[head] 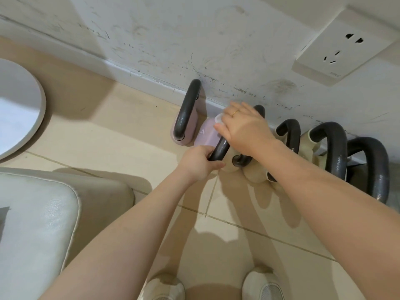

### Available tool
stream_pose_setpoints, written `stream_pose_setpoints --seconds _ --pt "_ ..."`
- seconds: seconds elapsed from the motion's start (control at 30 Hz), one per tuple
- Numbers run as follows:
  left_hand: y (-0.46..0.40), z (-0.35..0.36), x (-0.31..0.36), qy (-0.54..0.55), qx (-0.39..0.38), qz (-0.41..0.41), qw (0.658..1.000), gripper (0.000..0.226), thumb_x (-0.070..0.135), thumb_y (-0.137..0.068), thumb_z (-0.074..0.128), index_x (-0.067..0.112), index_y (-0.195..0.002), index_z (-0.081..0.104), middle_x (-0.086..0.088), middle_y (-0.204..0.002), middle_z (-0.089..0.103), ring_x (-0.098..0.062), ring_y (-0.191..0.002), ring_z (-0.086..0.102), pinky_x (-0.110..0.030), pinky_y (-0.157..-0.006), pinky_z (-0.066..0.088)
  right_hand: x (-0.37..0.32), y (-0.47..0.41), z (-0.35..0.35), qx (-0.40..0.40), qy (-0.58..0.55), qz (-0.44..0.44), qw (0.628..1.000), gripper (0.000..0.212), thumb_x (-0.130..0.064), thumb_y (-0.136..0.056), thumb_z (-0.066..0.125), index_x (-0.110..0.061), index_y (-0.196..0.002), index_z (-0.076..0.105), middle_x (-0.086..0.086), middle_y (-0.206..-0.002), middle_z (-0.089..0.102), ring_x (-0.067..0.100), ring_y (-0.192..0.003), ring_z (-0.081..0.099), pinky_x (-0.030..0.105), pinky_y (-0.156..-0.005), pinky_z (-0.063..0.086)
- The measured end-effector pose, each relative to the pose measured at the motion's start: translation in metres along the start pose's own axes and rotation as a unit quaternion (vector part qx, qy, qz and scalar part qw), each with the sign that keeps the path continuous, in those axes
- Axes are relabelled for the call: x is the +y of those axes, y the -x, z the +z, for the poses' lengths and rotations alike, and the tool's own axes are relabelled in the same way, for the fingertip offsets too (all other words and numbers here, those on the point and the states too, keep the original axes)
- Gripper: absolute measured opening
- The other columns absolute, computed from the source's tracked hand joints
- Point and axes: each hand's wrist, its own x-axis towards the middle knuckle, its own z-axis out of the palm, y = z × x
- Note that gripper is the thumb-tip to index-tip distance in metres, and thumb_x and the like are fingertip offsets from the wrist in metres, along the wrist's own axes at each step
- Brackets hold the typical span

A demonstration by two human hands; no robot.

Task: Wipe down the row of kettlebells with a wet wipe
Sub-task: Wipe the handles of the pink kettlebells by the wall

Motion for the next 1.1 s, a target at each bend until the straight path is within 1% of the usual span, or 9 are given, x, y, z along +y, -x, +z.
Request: stream_pose_setpoints --seconds 0.13,0.3,0.4,0.47,0.57,0.73,0.87,0.97,1.1 --pt "0.003 0.000 -0.007 0.012 0.003 0.012 1.000 0.034 0.023 -0.079 0.070 0.013 -0.064 0.041 0.000 -0.060 0.038 -0.015 -0.054 0.034 -0.021 -0.047 0.026 0.011 -0.006 -0.005 -0.027 -0.022 0.019 0.999 0.048 -0.034 -0.101 0.015 -0.027 -0.106 0.062 0.001 -0.133 0.053 0.022 -0.141 0.022 0.040 -0.117 -0.006" --pt "0.006 -0.001 -0.012 0.015 -0.003 0.013 1.000 0.034 0.023 -0.079 0.070 0.015 -0.063 0.042 0.004 -0.057 0.039 -0.009 -0.049 0.037 -0.015 -0.045 0.030 0.005 -0.008 0.000 0.031 -0.147 0.095 0.984 0.040 -0.024 -0.101 0.018 -0.019 -0.106 0.058 0.005 -0.110 0.061 0.023 -0.111 0.051 0.039 -0.115 0.013" --pt "0.009 -0.002 -0.016 0.040 -0.008 0.013 0.999 0.034 0.022 -0.078 0.071 0.020 -0.060 0.043 0.005 -0.058 0.040 -0.005 -0.049 0.038 -0.013 -0.047 0.029 0.005 -0.007 -0.011 -0.002 -0.227 0.103 0.968 0.032 -0.027 -0.100 0.022 -0.016 -0.088 0.050 0.008 -0.093 0.058 0.028 -0.088 0.052 0.044 -0.084 0.045" --pt "0.010 -0.001 -0.018 0.046 -0.014 0.011 0.999 0.030 0.022 -0.078 0.072 0.022 -0.061 0.047 0.004 -0.061 0.043 -0.011 -0.057 0.040 -0.019 -0.055 0.033 0.010 -0.007 -0.015 -0.002 -0.229 0.113 0.967 0.039 -0.033 -0.101 0.019 -0.015 -0.088 0.051 0.008 -0.092 0.059 0.026 -0.085 0.050 0.039 -0.075 0.043" --pt "0.010 -0.004 -0.019 0.066 -0.019 0.010 0.998 0.027 0.021 -0.078 0.072 0.019 -0.064 0.049 0.003 -0.063 0.043 -0.015 -0.061 0.038 -0.025 -0.060 0.033 0.000 -0.008 -0.009 0.012 -0.202 0.108 0.973 0.047 -0.032 -0.102 0.016 -0.009 -0.100 0.056 0.007 -0.089 0.054 0.028 -0.099 0.052 0.038 -0.099 0.034" --pt "0.009 -0.012 -0.022 0.095 -0.032 0.012 0.995 0.023 0.017 -0.079 0.072 0.004 -0.073 0.054 -0.001 -0.067 0.043 -0.015 -0.063 0.039 -0.024 -0.060 0.033 -0.002 -0.004 -0.006 0.020 -0.237 0.117 0.964 0.047 -0.039 -0.101 0.018 -0.015 -0.123 0.052 0.010 -0.116 0.058 0.029 -0.111 0.051 0.035 -0.087 0.035" --pt "0.006 -0.017 -0.023 0.102 -0.032 0.011 0.994 0.025 0.017 -0.081 0.070 -0.004 -0.086 0.057 -0.005 -0.071 0.050 -0.017 -0.066 0.046 -0.025 -0.065 0.040 -0.012 -0.009 -0.001 0.051 -0.178 0.166 0.969 0.050 -0.038 -0.101 0.015 -0.008 -0.123 0.049 0.013 -0.103 0.065 0.027 -0.108 0.055 0.038 -0.111 0.020" --pt "0.000 -0.020 -0.022 0.094 -0.031 0.013 0.995 0.023 0.017 -0.081 0.069 -0.003 -0.085 0.058 -0.005 -0.070 0.052 -0.017 -0.065 0.048 -0.027 -0.067 0.042 -0.018 -0.012 0.002 0.050 -0.217 0.211 0.952 0.051 -0.037 -0.101 0.015 -0.004 -0.126 0.044 0.016 -0.109 0.064 0.028 -0.115 0.053 0.039 -0.116 0.008" --pt "-0.013 -0.023 -0.013 0.054 -0.027 0.028 0.998 0.016 0.021 -0.081 0.068 0.006 -0.080 0.061 -0.004 -0.068 0.058 -0.017 -0.062 0.051 -0.029 -0.066 0.043 -0.035 -0.009 -0.001 0.058 -0.340 0.271 0.899 0.050 -0.039 -0.100 0.021 -0.002 -0.129 0.036 0.019 -0.124 0.054 0.034 -0.117 0.048 0.042 -0.108 0.027"
